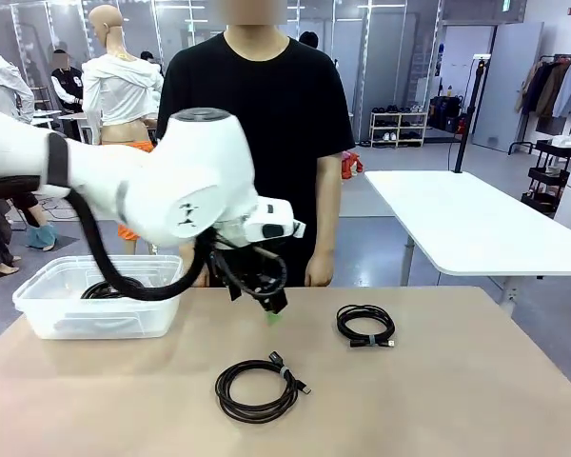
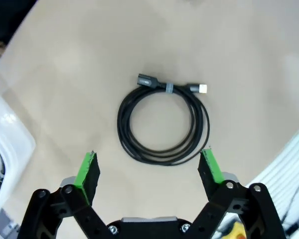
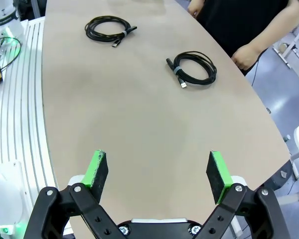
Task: Organize and store the cables.
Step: Place the USB Extension Cable into the Organizing box.
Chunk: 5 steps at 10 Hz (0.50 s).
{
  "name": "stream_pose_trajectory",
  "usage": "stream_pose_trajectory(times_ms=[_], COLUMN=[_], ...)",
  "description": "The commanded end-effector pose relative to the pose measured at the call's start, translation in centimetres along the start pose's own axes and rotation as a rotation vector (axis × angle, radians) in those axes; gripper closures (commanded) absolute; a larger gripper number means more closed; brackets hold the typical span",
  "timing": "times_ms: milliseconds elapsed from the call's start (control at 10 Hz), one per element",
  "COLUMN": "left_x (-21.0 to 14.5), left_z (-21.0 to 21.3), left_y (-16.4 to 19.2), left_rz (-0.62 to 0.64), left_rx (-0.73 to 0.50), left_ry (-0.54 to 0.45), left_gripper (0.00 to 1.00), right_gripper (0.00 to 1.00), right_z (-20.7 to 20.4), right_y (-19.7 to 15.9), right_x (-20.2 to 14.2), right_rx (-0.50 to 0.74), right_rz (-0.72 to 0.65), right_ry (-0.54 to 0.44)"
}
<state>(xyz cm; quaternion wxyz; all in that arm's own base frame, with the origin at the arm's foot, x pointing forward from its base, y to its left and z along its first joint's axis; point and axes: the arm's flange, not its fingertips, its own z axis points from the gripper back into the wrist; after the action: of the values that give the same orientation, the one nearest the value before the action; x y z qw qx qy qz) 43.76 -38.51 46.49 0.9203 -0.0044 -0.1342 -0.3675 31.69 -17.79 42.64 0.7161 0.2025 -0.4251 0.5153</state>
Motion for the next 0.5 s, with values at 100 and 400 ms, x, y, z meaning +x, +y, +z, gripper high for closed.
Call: stream_pose_trajectory(times_ms=[100,400], left_x=[3.6,6.1], left_z=[-1.9,-4.8], left_y=[-2.4,-3.4], left_rz=[0.147,0.288], left_rx=[0.073,0.027], left_ry=[0.111,0.21], left_gripper=[0.0,0.0], right_gripper=[0.0,0.0], right_z=[-0.3,-0.3], right_y=[-0.4,-0.4], right_x=[0.6,0.6], right_rx=[-0.003,-0.003], right_rz=[-0.011,-0.011], right_ry=[0.009,0.009])
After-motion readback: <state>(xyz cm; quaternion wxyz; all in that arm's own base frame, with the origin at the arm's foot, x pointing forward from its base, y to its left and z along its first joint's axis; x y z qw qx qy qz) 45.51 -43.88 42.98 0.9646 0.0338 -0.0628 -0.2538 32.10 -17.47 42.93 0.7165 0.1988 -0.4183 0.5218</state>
